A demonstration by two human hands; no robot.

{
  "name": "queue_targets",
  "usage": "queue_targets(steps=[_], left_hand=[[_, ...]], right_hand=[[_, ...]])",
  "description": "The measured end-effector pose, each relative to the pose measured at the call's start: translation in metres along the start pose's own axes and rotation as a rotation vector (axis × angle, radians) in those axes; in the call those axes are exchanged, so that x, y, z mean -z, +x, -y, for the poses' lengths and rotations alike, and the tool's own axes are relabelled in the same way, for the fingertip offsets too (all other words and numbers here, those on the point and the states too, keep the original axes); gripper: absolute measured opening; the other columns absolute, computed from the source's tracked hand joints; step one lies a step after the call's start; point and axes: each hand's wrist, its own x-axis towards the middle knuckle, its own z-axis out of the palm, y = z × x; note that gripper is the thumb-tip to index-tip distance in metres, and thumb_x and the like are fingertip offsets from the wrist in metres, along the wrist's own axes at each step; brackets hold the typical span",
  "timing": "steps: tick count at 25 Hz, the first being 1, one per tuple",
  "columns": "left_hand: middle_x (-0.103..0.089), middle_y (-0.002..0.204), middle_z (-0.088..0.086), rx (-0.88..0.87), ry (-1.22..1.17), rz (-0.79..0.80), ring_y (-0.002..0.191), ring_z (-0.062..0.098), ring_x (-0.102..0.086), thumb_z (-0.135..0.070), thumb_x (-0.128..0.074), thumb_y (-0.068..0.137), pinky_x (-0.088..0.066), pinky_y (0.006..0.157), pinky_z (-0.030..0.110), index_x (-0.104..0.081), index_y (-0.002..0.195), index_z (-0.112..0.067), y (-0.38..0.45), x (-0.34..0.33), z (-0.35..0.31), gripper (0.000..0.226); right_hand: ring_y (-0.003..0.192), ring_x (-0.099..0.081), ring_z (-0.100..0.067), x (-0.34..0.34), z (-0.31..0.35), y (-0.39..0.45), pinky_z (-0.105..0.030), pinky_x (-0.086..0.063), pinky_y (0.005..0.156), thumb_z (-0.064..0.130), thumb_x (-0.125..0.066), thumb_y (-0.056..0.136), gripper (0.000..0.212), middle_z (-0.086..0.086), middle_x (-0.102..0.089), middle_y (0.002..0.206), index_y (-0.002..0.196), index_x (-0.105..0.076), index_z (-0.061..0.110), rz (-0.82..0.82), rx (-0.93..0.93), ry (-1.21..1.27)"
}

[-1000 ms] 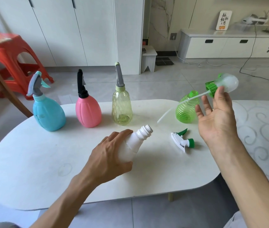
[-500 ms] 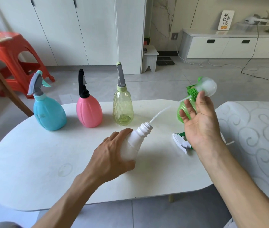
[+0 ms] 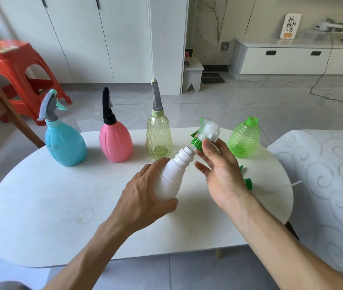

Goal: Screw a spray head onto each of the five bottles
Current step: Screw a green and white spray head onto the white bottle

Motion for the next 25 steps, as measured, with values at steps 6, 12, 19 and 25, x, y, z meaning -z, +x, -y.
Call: queue_targets(steps=[6, 12, 19, 25], left_hand=[[-0.059, 0.111, -0.017, 0.001, -0.013, -0.033, 0.089, 0.013, -0.057, -0.045, -0.077, 0.057, -0.052, 0.071, 0.034, -0.039, 0.131, -0.049, 0.001, 0.000, 0.001, 0.083], [-0.058, 0.108, -0.020, 0.033, -0.069, -0.010, 0.087, 0.009, -0.060, -0.044, -0.079, 0.057, -0.056, 0.067, 0.037, -0.039, 0.129, -0.054, 0.000, 0.001, -0.002, 0.083], [-0.062, 0.103, -0.019, 0.028, -0.145, 0.023, 0.087, 0.007, -0.061, -0.048, -0.078, 0.056, -0.055, 0.065, 0.032, -0.043, 0.125, -0.054, -0.003, 0.000, -0.006, 0.078], [-0.064, 0.100, -0.020, 0.071, -0.213, 0.037, 0.086, 0.007, -0.063, -0.049, -0.080, 0.055, -0.057, 0.068, 0.034, -0.044, 0.116, -0.061, -0.001, -0.002, -0.007, 0.072]], right_hand=[[0.102, -0.063, -0.014, -0.001, -0.008, 0.000, -0.035, -0.044, 0.084, 0.036, -0.071, 0.074, 0.038, 0.005, -0.073, 0.102, 0.107, -0.062, 0.019, 0.071, -0.018, -0.032], [0.098, -0.065, -0.012, 0.000, -0.010, 0.002, -0.037, -0.042, 0.087, 0.025, -0.072, 0.076, 0.039, 0.004, -0.074, 0.103, 0.113, -0.061, 0.019, 0.161, -0.013, -0.027], [0.089, -0.068, -0.013, 0.004, -0.003, 0.008, -0.032, -0.049, 0.082, 0.015, -0.070, 0.083, 0.024, 0.006, -0.073, 0.091, 0.107, -0.067, 0.016, 0.353, 0.005, 0.038], [0.091, -0.063, -0.019, 0.008, 0.001, 0.013, -0.040, -0.049, 0.086, 0.006, -0.069, 0.084, 0.048, -0.001, -0.065, 0.091, 0.130, -0.060, 0.016, 0.417, 0.079, -0.032]])
